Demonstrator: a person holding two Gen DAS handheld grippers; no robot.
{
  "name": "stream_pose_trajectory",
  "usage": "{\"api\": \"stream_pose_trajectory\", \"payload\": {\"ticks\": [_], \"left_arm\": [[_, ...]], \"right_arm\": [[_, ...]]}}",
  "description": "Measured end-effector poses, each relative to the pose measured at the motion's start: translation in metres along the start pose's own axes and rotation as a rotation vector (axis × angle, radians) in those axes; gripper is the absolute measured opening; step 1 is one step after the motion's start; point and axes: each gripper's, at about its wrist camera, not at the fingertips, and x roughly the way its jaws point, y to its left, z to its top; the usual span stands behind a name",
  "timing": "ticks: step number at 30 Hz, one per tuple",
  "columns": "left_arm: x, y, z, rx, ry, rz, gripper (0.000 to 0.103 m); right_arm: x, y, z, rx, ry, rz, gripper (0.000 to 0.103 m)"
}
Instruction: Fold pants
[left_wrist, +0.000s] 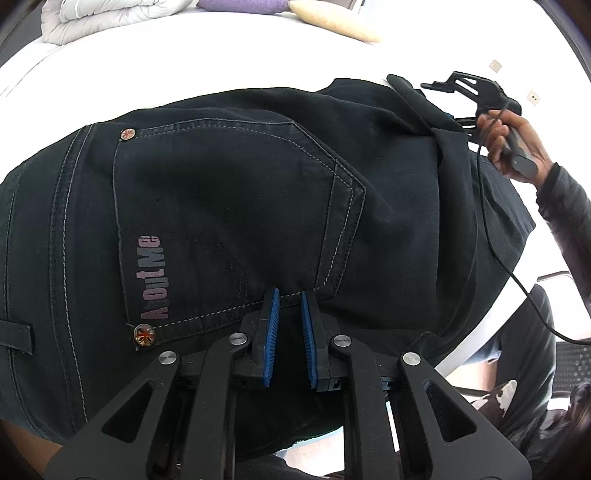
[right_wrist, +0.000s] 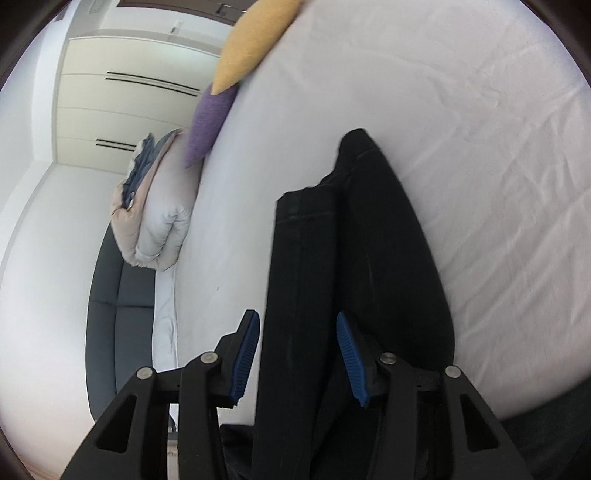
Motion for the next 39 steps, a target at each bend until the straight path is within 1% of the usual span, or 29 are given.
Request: {"api": "stream_pose_trajectory", "payload": {"ticks": [2,5,8,9,10,11,13,14,16,18,21,24,27,31,32,35,37,39], "left_arm": [[0.000,0.001,0.001,-0.002,0.002,-0.001,0.012],[0.001,0.004,0.002,-0.009,0.005,-0.009,0.012],[0.001,0.005,0.003,-0.009,0.008,-0.015,0.012],[0.001,0.006,0.003,-0.011,0.008,-0.017,0.012],[0.001,0.007,0.003,-0.012,0.007,-0.018,0.012],[0.001,0.008,0.003,-0.014,0.007,-0.020,0.012],[0.001,0.009,0.001,-0.020,0.005,-0.025,0.012],[0.001,0.010,0.001,-0.023,0.004,-0.026,0.012],[0.001,0.010,0.000,-0.023,0.003,-0.025,0.012],[0.000,0.010,-0.001,-0.021,0.001,-0.023,0.012],[0.000,0.009,-0.002,-0.017,-0.002,-0.018,0.012],[0.000,0.007,-0.003,-0.015,-0.005,-0.012,0.012],[-0.001,0.006,-0.003,-0.029,-0.007,-0.017,0.012],[-0.002,0.015,-0.002,-0.085,0.004,-0.058,0.012],[-0.002,0.016,-0.001,-0.091,0.007,-0.064,0.012],[-0.002,0.014,0.001,-0.081,0.020,-0.047,0.012],[-0.003,0.013,0.002,-0.082,0.027,-0.042,0.012],[-0.004,0.013,0.003,-0.089,0.029,-0.043,0.012]], "right_arm": [[0.000,-0.005,0.005,0.019,-0.015,0.001,0.045],[0.005,-0.006,0.009,0.022,-0.023,0.026,0.045],[0.013,0.000,0.014,-0.002,-0.005,0.060,0.044],[0.016,0.003,0.016,-0.009,0.000,0.068,0.042],[0.019,0.005,0.019,-0.020,0.002,0.073,0.033],[0.019,0.005,0.018,-0.031,0.006,0.068,0.021],[0.018,0.007,0.018,-0.055,0.001,0.051,0.007],[0.015,0.010,0.018,-0.075,-0.009,0.037,0.006],[0.002,0.019,0.013,-0.142,-0.048,0.007,0.005],[-0.018,0.022,0.008,-0.167,-0.095,-0.004,0.005],[-0.065,0.020,-0.006,-0.176,-0.194,0.000,0.004],[-0.120,0.009,-0.025,-0.159,-0.283,0.017,0.004],[-0.172,-0.016,-0.052,-0.117,-0.356,-0.002,0.004],[-0.221,-0.062,-0.090,-0.042,-0.428,-0.091,0.004],[-0.229,-0.075,-0.099,-0.015,-0.438,-0.103,0.004],[-0.242,-0.118,-0.128,0.100,-0.451,-0.142,0.004],[-0.245,-0.135,-0.143,0.142,-0.459,-0.154,0.004],[-0.247,-0.145,-0.154,0.176,-0.471,-0.149,0.004]]}}
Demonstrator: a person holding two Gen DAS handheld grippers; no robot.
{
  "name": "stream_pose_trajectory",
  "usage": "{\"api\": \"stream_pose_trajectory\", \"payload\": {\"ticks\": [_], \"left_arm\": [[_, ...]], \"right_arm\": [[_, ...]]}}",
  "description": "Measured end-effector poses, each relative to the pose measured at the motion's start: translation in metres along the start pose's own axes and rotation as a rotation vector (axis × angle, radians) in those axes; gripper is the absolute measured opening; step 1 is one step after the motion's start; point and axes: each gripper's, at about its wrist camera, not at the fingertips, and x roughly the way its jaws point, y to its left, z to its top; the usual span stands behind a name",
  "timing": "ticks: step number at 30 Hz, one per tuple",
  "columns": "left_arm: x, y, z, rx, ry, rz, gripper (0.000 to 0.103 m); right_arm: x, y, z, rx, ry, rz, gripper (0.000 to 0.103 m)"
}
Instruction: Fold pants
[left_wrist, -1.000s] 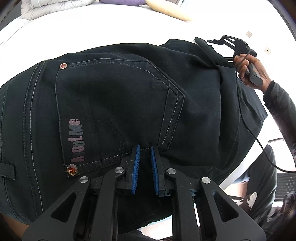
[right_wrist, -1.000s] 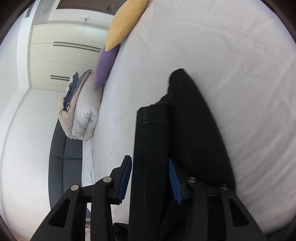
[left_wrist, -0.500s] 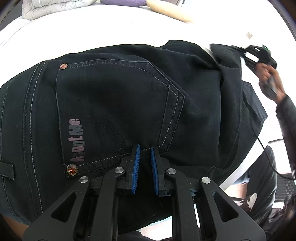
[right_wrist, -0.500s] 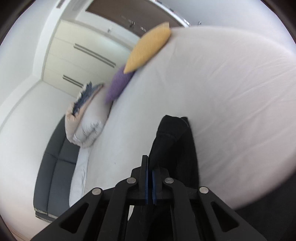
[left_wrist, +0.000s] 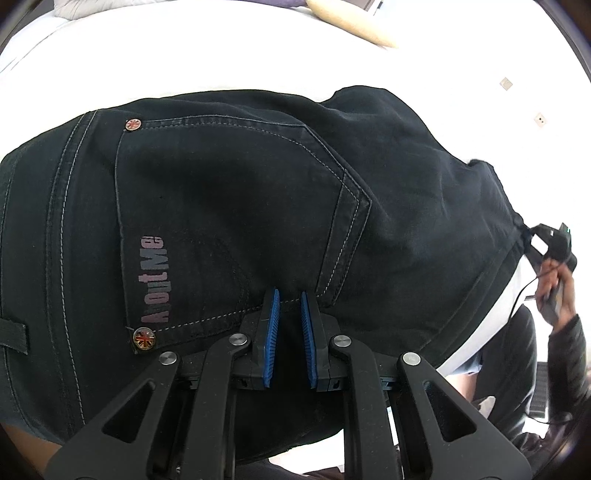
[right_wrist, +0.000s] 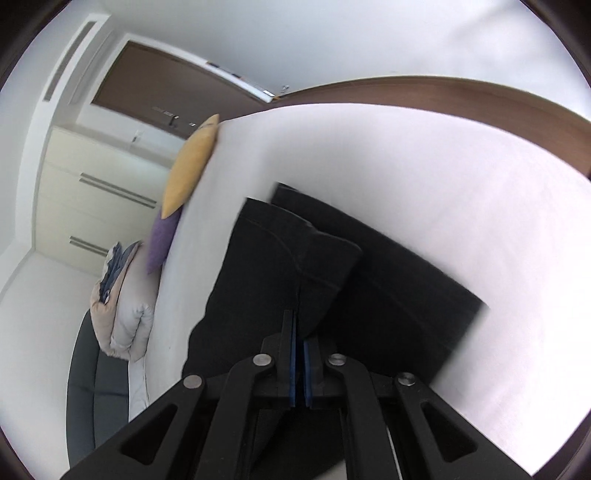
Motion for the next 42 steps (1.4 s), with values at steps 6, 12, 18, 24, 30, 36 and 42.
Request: {"api": "stream_pose_trajectory", "payload": {"ticks": [6,12,18,24,30,36,42], "left_arm": [[-0.001,-0.013,0.009,-0.002,0.006,0.024,0.012],[-0.002,-0.015,0.009,-0.006,0.003,0.030,0.012],[-0.005,-0.020,0.011,-0.002,-0.002,0.039,0.013],[-0.008,-0.021,0.010,-0.006,-0.012,0.033,0.013],[-0.014,-0.017,0.003,0.009,-0.015,0.025,0.013],[-0.019,-0.013,-0.005,0.006,-0.037,0.013,0.013],[-0.026,-0.002,-0.014,-0.017,-0.064,-0.023,0.013]], "right_arm": [[-0.015,-0.014,0.003,0.010,-0.032,-0.006,0.004],[-0.020,-0.019,-0.006,0.020,-0.044,-0.007,0.003],[-0.025,-0.026,-0.003,0.029,-0.050,-0.011,0.003],[-0.025,-0.032,-0.003,0.039,-0.053,-0.013,0.002],[-0.027,-0.033,-0.003,0.052,-0.052,-0.006,0.002],[-0.023,-0.038,-0.003,0.045,-0.050,-0.011,0.001],[-0.029,-0.036,0.002,-0.003,-0.023,0.026,0.004]]}}
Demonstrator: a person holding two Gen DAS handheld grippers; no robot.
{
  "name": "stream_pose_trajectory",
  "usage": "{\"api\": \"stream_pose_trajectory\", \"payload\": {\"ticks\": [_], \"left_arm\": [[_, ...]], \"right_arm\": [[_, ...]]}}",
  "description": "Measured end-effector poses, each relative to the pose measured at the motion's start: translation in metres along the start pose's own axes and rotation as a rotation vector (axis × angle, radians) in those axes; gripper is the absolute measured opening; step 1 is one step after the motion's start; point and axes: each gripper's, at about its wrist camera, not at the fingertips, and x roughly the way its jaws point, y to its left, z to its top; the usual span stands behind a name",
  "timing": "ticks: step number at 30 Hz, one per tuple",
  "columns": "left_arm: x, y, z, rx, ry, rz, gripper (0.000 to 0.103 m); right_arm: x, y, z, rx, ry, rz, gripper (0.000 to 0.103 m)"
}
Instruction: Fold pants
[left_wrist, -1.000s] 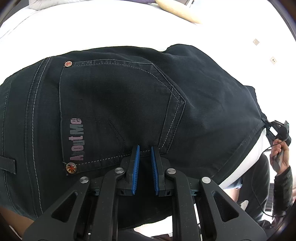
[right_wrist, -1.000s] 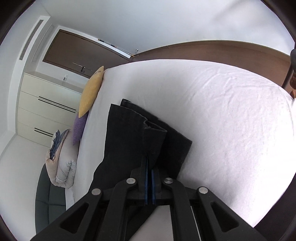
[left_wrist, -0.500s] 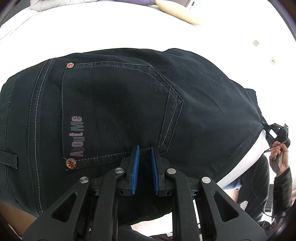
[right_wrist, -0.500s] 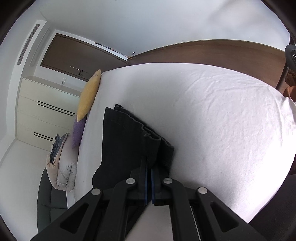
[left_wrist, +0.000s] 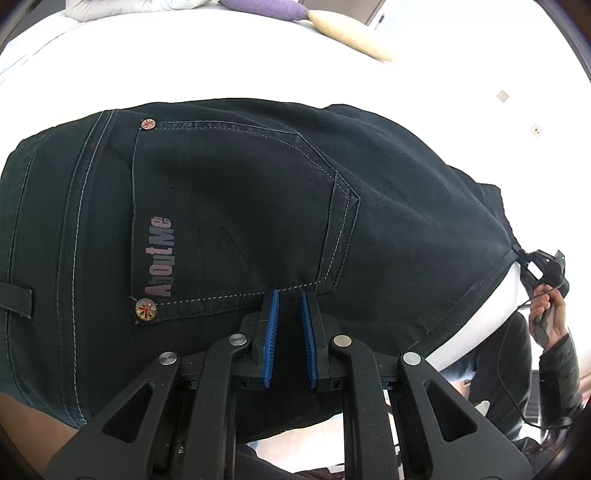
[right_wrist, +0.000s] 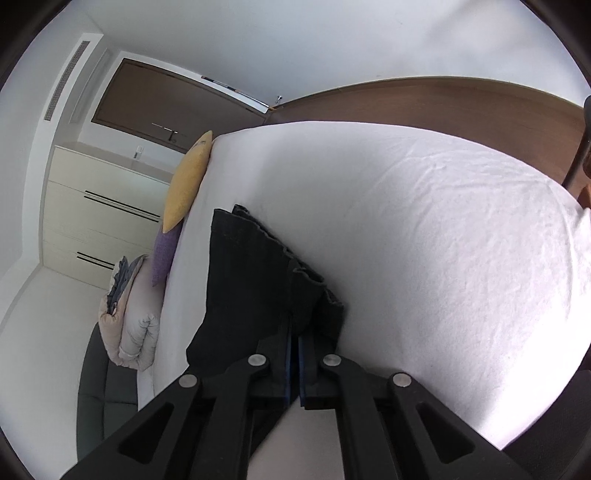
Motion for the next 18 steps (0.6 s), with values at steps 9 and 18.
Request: {"api": "stream_pose_trajectory", "payload": {"ticks": [9,18], "left_arm": [[-0.006,0.005,-0.007,-0.007,-0.023,0.001,0.013],[-0.007,0.002,-0.012,-0.013,-0.036,-0.008,0.013]], "right_arm": [[-0.014,0.081,-0.071,-0.209,0.173,0.097,0.063],[0.075,0.127,-0.188,-0.102,0.661,0.255,0.030]]}}
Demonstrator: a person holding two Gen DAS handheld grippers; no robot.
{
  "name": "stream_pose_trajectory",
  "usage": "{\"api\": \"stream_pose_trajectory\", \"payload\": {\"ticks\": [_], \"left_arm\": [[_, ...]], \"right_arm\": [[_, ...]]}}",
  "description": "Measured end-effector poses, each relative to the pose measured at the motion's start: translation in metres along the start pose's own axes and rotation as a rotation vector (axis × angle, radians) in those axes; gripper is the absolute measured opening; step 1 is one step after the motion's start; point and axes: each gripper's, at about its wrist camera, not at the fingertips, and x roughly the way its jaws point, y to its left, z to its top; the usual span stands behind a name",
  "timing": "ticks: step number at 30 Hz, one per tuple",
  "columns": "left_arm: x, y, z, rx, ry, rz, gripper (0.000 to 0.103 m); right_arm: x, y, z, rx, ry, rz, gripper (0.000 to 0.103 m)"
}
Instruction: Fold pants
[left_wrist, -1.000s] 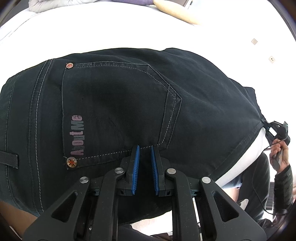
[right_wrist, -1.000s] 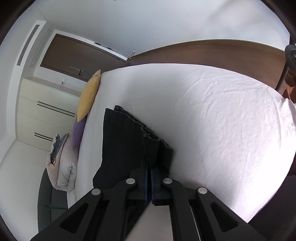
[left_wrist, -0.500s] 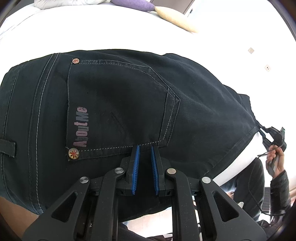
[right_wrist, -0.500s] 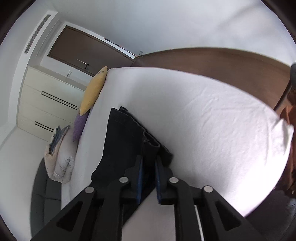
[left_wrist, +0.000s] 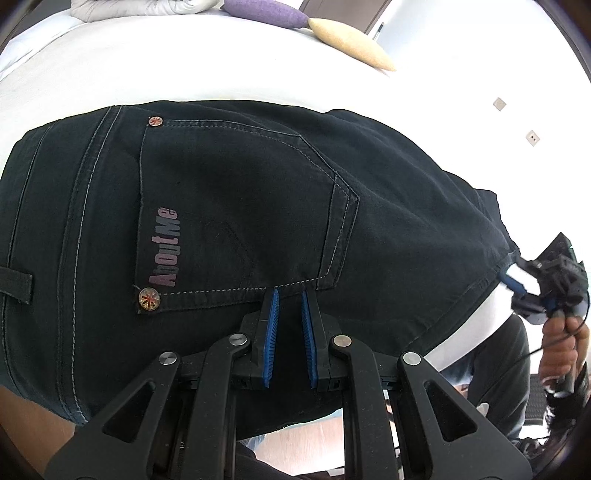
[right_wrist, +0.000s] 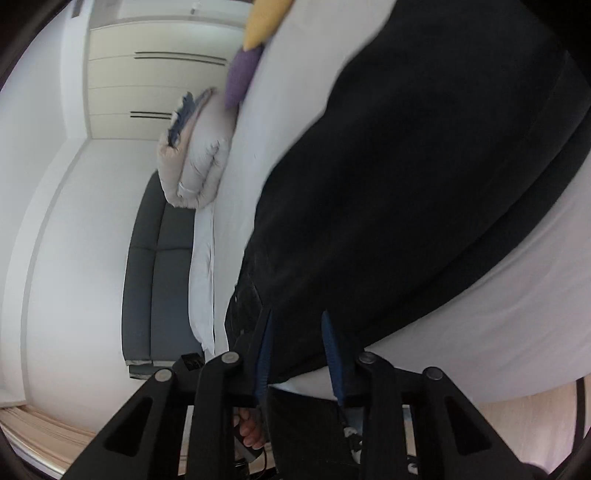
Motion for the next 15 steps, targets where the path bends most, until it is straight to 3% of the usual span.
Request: {"api": "stream_pose_trajectory", "payload": {"ticks": [9,15], "left_arm": [[-0.004,0.005,-0.002,-0.001,-0.003,-0.008,0.013],[-0.003,0.004,-0.001,-0.005,-0.004,-0.005,0.013]], "right_arm": [[0.026,-0.022,-0.008,0.093,0.079,-0.013,0.029],[0.028,-0.023,-0.010,0.111,0.095,-0.005,0.036]]}}
